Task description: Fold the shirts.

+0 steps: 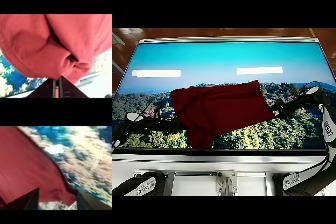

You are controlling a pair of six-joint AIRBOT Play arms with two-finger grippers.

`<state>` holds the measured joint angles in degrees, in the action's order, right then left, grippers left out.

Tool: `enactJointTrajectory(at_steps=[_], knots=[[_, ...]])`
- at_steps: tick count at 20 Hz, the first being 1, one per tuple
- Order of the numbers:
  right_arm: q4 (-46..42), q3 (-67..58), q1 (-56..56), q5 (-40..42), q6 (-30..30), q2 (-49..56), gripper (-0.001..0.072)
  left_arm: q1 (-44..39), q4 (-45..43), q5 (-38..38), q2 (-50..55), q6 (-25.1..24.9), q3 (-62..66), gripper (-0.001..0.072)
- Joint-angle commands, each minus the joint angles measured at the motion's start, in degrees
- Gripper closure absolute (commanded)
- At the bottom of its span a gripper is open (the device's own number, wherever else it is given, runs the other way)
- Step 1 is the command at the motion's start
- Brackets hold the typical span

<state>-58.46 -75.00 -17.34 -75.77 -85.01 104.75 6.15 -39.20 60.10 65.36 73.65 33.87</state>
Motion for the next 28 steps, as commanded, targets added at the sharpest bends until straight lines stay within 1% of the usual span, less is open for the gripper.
enactJointTrajectory(at_steps=[1,2,3,5,6,8,10,12,13,15,16,17,18,20,21,23,25,28], knots=[[-0.3,0.2,2.7,2.3,0.2,1.4,0.0414,2.0,0.0,-0.1,-3.7,0.0,1.4,0.0666],[0.3,-0.1,3.0,2.0,0.5,1.2,0.0588,2.6,0.0,0.0,-4.1,-0.1,2.7,0.0667],[2.4,-0.4,3.1,1.6,2.6,0.5,0.0650,3.1,0.0,0.4,-4.4,-0.8,4.7,0.0667],[8.4,-2.0,3.1,0.9,8.3,-3.0,0.0650,4.3,-0.4,2.1,-4.8,-1.6,11.3,0.0668],[10.7,-3.6,3.1,0.6,9.9,-5.6,0.0651,4.6,-1.0,3.5,-5.0,-1.6,16.3,0.0668],[14.0,-9.6,3.1,0.6,12.5,-13.0,0.0651,4.7,-3.8,6.6,-5.7,-1.6,29.3,0.0669],[14.7,-18.5,3.1,1.5,14.7,-21.5,0.0651,4.7,-5.5,7.9,-6.6,-1.6,45.8,0.0668],[12.1,-28.5,3.1,5.5,14.4,-30.3,0.0651,4.9,-6.7,7.3,-7.1,-1.0,64.2,0.0668],[9.6,-32.7,3.1,8.3,13.4,-34.6,0.0651,5.3,-7.6,6.3,-7.3,0.9,73.4,0.0668],[1.9,-38.0,3.1,15.7,9.7,-43.9,0.0651,6.5,-11.6,5.4,-7.8,5.0,88.1,0.0668],[-3.5,-38.8,3.1,18.4,6.9,-48.7,0.0651,7.1,-14.4,5.2,-8.9,7.0,92.4,0.0667],[-8.1,-38.8,3.1,19.6,4.5,-52.8,0.0651,7.6,-17.6,4.9,-10.8,8.7,93.9,0.0668],[-12.4,-38.8,3.1,19.1,2.9,-56.4,0.0651,7.9,-21.5,5.0,-13.7,10.4,93.4,0.0667],[-20.4,-38.8,3.1,13.6,-0.3,-62.7,0.0651,7.9,-27.5,5.4,-19.5,13.1,89.4,0.0668],[-23.1,-38.8,3.1,9.7,-0.9,-65.2,0.0651,7.9,-29.0,5.6,-22.6,13.2,86.8,0.0667],[-24.9,-38.8,3.1,2.8,-1.0,-68.4,0.0650,7.8,-29.6,5.5,-27.1,13.2,82.5,0.0667],[-25.1,-38.8,3.1,-2.5,-1.0,-69.9,0.0651,7.8,-29.6,6.7,-29.4,13.2,81.2,0.0666],[-25.7,-38.8,3.1,-10.1,-1.0,-68.8,0.0651,7.8,-30.0,12.8,-29.4,13.0,81.2,0.0666]])
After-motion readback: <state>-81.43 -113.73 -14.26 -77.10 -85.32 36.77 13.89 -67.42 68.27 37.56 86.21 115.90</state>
